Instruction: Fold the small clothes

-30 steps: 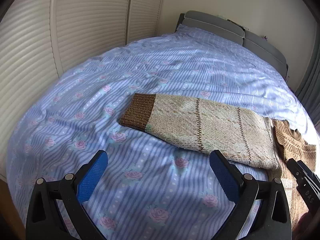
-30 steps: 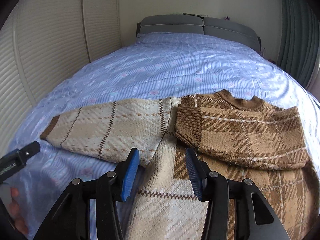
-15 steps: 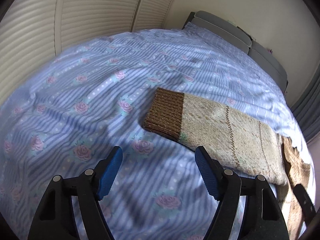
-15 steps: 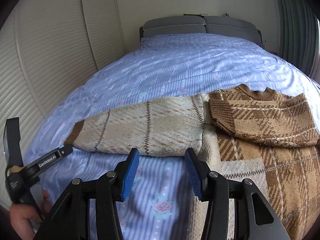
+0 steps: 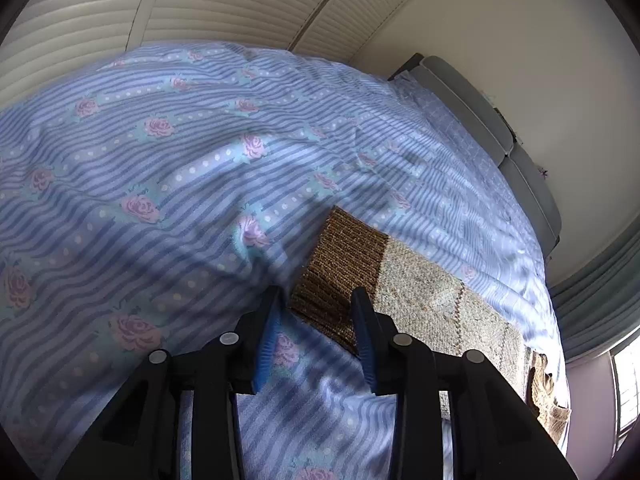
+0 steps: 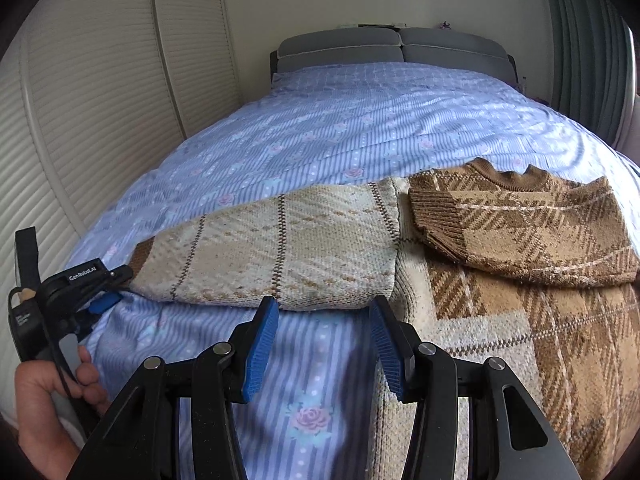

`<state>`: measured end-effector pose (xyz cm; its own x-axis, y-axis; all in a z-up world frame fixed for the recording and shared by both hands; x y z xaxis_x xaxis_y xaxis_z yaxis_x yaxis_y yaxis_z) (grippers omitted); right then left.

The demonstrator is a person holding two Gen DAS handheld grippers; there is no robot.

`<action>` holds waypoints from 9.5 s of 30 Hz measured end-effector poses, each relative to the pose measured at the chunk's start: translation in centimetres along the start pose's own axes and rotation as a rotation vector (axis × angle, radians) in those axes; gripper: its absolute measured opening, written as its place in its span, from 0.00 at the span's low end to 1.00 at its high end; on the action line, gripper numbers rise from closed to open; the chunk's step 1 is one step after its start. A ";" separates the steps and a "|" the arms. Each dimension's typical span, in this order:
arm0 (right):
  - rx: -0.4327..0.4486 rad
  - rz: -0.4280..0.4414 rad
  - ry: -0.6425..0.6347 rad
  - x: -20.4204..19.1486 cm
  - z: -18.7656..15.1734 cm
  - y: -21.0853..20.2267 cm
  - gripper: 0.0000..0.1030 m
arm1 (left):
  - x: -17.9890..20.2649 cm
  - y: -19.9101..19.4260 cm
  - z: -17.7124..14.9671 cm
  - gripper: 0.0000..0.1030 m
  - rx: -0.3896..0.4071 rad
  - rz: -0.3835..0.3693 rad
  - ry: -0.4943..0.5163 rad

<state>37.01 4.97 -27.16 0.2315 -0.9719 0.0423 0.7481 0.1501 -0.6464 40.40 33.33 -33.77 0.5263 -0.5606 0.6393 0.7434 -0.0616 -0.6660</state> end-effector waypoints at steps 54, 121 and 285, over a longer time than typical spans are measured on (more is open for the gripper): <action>0.036 -0.235 0.472 41.7 -11.3 -13.0 0.47 | 43.2 -3.3 -38.8 0.10 -0.180 -0.276 0.850; 0.056 -0.255 -0.012 28.6 -5.9 -18.6 0.50 | 20.2 -14.5 -29.1 0.70 -0.087 -0.033 0.752; -0.067 -0.188 0.219 35.9 -1.9 -0.2 0.48 | 28.9 3.6 -26.2 0.59 -0.146 -0.067 0.645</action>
<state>44.00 -30.30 -27.02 -0.0527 -0.9986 0.0050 0.7205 -0.0414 -0.6922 47.50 -4.72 -27.77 0.0945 -0.9306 0.3537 0.6785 -0.1997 -0.7069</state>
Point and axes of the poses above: each gripper's, at about its wrist camera, not at the fingertips, and y roughly the way its jaws point, x to its right, z to its top, the point moved 10 cm from there along y, roughly the way its jaws point, and after that the axes turned 12 degrees about -y, right-handed, at the moved point
